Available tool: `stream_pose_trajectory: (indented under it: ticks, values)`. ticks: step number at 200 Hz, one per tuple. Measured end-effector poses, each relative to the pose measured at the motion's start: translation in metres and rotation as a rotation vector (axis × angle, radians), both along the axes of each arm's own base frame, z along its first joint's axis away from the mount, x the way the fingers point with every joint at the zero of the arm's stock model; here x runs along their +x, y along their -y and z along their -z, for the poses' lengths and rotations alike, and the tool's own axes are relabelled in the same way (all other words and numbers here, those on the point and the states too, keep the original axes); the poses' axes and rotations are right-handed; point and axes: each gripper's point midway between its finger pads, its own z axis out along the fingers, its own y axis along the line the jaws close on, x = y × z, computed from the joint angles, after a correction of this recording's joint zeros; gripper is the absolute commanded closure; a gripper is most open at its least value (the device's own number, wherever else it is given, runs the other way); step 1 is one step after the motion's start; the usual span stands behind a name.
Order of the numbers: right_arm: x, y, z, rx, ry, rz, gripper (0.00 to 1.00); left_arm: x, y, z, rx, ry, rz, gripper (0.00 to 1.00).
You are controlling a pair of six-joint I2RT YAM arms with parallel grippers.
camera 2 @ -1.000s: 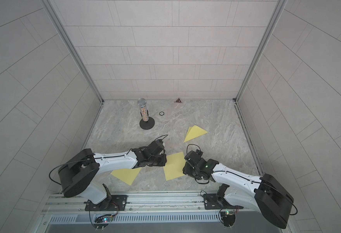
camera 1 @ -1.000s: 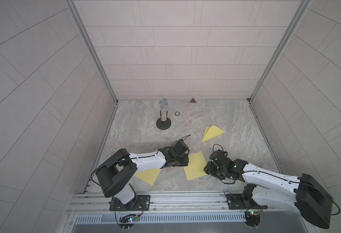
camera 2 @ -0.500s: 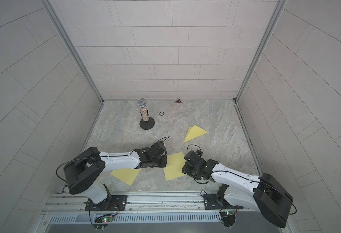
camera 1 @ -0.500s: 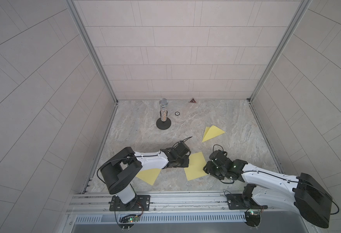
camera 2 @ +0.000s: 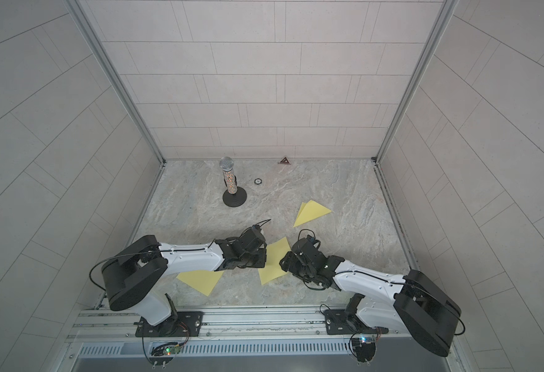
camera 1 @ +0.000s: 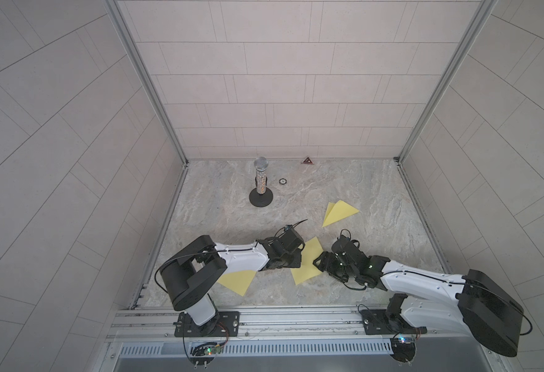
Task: Fold the square paper diagonally
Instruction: Fold the paper at the center of the board.
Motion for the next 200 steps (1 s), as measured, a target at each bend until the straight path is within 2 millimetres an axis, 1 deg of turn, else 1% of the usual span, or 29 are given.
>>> stream_pose_trajectory:
  ticks: [38,85,121,159,179,200]
  values:
    - [0.005,-0.005,-0.002,0.035,0.04,-0.004,0.26,0.0,-0.001,0.0,-0.007,0.011,-0.004,0.92]
    - [0.018,-0.023,-0.006,0.117,0.107,-0.02,0.26,-0.001,-0.006,0.0,-0.011,0.028,-0.012,0.92]
    - [0.026,-0.03,-0.01,0.145,0.155,-0.031,0.27,-0.001,-0.006,0.0,-0.012,0.03,-0.012,0.92]
    - [0.037,-0.044,-0.026,0.217,0.234,-0.048,0.3,-0.001,-0.007,0.0,-0.017,0.032,-0.022,0.92]
    - [0.041,-0.051,-0.038,0.26,0.279,-0.065,0.34,0.0,-0.008,0.0,-0.018,0.033,-0.031,0.93]
    - [0.042,-0.058,-0.05,0.299,0.318,-0.086,0.41,0.0,-0.01,0.0,-0.016,0.035,-0.036,0.93]
